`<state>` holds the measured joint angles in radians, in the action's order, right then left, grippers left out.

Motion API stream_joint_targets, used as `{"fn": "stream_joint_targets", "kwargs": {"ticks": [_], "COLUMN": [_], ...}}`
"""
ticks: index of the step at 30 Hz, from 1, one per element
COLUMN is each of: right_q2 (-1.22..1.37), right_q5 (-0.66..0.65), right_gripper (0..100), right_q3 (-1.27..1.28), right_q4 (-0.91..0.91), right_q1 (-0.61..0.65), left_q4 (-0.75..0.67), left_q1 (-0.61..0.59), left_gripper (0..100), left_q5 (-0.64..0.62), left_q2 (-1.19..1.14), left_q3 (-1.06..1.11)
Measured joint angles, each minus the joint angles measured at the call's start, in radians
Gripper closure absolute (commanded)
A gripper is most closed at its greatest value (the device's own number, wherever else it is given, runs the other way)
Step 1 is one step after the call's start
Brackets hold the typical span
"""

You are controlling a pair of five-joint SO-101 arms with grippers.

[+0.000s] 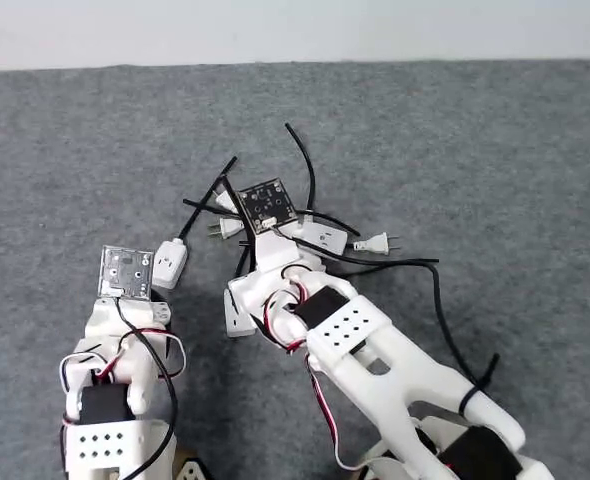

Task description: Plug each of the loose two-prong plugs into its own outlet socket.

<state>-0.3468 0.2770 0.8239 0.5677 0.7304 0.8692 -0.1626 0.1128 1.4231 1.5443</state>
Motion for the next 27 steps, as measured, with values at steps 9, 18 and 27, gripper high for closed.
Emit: {"fn": "stream_joint_targets", "kwargs": {"ticks": [9,18,27], "right_q2": [0.002,0.089,0.091], "right_q5": [0.003,0.006,-0.003], "right_gripper": [99.1,99.1,99.1], "right_q3": [0.000,-0.051,-0.054], "right_q4": [-0.012,-0.023,-0.006], "right_q1": [0.002,0.002,0.002], "left_q4": [0.000,0.000,0.000], "left_q1": [0.000,0.000,0.000], "left_gripper": [99,99,99], "left_q5": [0.000,0.000,0.000], "left_q2": [0.000,0.000,0.000], "left_q3": [0.000,0.015,0.015]}}
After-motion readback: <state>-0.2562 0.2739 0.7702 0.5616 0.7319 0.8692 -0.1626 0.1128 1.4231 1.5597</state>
